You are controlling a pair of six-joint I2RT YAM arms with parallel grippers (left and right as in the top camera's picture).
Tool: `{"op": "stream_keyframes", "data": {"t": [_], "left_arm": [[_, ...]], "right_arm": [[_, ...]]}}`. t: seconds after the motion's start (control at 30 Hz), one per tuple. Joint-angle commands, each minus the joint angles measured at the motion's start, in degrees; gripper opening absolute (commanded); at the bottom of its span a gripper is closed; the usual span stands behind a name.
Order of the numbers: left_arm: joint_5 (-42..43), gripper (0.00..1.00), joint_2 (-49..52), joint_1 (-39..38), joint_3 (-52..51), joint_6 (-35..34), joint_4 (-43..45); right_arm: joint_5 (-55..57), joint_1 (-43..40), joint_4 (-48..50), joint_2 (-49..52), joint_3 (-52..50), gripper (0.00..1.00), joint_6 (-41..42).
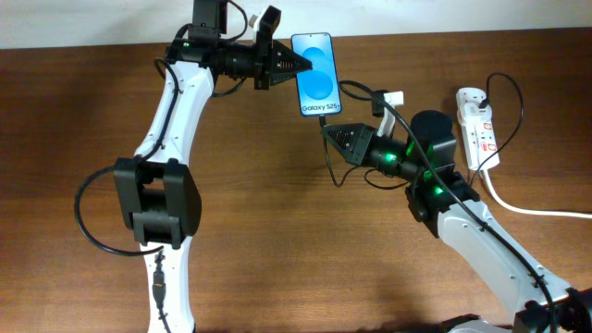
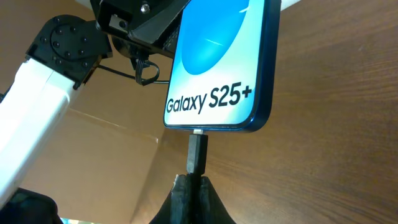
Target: Plug charger to phone and switch on socket
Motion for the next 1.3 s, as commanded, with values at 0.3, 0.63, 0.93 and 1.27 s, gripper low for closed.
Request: {"op": "stream_keyframes", "data": {"t": [0.3,0.63,0.93,1.27], "left_arm": [[-2.8,0.0,-0.3,0.3,-0.4,4.5,-0.6],[-29.3,0.0,2.4,1.3,-1.3,19.2,-19.4],[-38.6,0.0,7.6,1.2,-1.3,24.2,-24.1],[-39.0,0.0,13.3,1.3,-1.3,24.1,-22.0]], "right_arm": [[-0.2,-1.5,-1.2,0.5,2.6,0.28,0.1],[-3.8,-14.3,-15.9,0.4,2.6,0.51,-4.4],[-3.3,-16.4,-20.2,0.5,2.6,0.51,-7.5],[-1.8,-16.4,-23.8,0.5,2.6,0.52,-8.9]]}}
